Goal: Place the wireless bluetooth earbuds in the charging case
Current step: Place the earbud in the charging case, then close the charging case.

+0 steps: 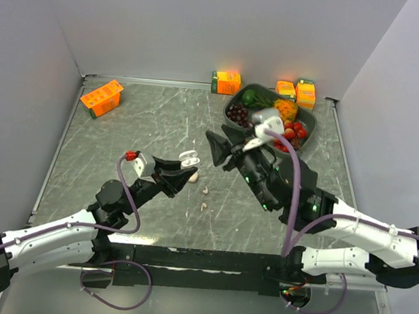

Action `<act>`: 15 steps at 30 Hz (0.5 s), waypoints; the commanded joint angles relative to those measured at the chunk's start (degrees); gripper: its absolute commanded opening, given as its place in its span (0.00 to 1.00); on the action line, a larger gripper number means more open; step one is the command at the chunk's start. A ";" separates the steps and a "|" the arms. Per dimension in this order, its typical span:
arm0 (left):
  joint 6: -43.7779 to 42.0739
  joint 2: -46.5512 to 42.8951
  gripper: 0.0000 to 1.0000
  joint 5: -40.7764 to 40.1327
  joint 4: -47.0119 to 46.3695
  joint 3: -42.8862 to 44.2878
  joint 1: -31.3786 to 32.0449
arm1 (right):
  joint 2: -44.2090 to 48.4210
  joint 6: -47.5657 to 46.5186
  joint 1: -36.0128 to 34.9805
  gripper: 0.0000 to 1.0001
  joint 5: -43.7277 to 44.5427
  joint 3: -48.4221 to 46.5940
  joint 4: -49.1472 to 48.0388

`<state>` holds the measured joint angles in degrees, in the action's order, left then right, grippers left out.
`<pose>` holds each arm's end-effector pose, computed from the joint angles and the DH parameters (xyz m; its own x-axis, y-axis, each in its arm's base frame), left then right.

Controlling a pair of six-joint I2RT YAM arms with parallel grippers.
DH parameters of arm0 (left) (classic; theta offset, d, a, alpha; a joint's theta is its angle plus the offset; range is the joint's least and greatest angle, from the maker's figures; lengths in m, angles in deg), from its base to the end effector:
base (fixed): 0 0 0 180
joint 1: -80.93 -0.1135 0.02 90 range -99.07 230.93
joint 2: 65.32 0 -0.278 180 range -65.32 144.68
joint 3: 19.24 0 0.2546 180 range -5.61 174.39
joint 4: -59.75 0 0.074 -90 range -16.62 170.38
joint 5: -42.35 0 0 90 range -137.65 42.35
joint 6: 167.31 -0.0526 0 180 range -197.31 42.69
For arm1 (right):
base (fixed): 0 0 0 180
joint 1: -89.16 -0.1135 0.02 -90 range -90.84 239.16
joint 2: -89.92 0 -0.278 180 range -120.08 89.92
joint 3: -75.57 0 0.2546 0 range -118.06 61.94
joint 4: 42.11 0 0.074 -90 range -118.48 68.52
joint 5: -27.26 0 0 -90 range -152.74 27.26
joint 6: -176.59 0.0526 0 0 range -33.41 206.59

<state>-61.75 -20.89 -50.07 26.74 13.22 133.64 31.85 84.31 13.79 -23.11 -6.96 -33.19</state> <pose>0.1161 -0.1487 0.3007 0.0027 -0.4459 -0.8951 0.8011 0.5367 -0.2650 0.0868 0.1996 0.4855 0.0911 0.2276 -0.9695 -0.5868 0.7988 0.1324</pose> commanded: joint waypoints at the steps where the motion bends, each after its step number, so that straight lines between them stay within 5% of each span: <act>1: -4.21 -1.44 0.01 5.30 7.07 3.75 0.03 | -6.35 4.37 4.60 0.53 -10.00 -11.59 27.78; 5: -7.11 -2.41 0.01 8.39 11.56 4.81 -0.06 | -13.99 9.57 9.98 0.55 -19.06 -20.90 39.22; 15: -11.86 -4.35 0.01 9.27 15.96 6.13 -0.06 | -21.04 11.60 12.18 0.50 -25.84 -24.35 45.14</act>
<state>-71.15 -24.39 -42.44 42.37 16.04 133.64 11.81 94.16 25.28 -45.71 -27.18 7.73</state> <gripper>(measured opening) 0.329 0.506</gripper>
